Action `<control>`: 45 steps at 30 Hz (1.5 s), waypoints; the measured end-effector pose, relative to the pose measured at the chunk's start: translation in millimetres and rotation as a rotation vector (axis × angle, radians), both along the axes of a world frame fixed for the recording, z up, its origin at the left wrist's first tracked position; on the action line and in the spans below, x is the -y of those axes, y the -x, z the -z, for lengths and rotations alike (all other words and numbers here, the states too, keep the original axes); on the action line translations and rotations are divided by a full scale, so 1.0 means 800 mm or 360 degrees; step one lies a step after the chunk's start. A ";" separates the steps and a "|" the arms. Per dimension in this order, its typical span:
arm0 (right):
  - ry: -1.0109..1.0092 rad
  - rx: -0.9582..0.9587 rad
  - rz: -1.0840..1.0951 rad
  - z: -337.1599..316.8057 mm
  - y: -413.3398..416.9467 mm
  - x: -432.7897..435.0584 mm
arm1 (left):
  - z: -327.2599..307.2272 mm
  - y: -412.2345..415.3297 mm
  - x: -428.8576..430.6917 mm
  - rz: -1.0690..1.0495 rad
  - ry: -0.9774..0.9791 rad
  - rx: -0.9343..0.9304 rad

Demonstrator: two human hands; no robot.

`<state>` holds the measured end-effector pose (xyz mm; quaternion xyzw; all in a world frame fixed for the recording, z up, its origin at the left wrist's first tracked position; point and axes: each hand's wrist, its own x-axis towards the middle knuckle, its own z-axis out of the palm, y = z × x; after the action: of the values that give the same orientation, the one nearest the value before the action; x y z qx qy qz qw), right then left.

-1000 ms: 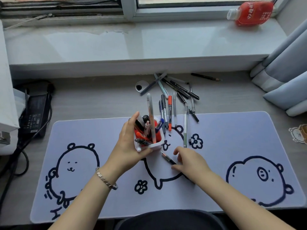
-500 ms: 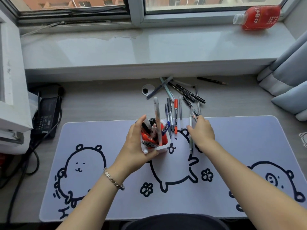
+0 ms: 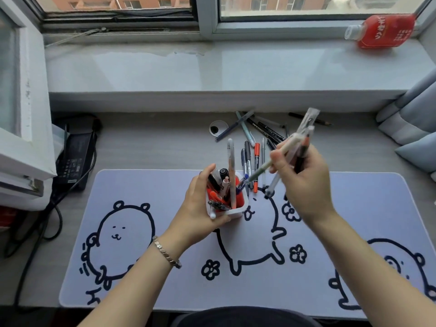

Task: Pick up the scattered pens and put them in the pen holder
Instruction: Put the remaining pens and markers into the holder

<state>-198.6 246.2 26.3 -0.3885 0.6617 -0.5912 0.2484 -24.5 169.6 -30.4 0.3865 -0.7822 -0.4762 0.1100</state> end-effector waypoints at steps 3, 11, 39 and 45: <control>-0.0131 -0.0130 -0.0156 0.034 -0.032 0.002 | 0.001 -0.001 0.000 -0.0026 -0.0033 -0.0018; -0.0383 -0.0308 -0.0175 0.062 -0.050 -0.003 | 0.000 -0.001 0.001 -0.0031 -0.0042 -0.0036; -0.1466 -0.0699 -0.0470 0.142 0.017 -0.061 | -0.005 0.001 -0.002 0.0021 -0.0019 0.0042; -0.1016 -0.0425 -0.0245 0.099 0.025 -0.046 | -0.017 0.008 0.010 0.0222 0.0421 -0.0045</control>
<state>-218.4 282.6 -52.9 -0.4139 0.8085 -0.2781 0.3124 -31.0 161.7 -16.5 0.3065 -0.8615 -0.3807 0.1376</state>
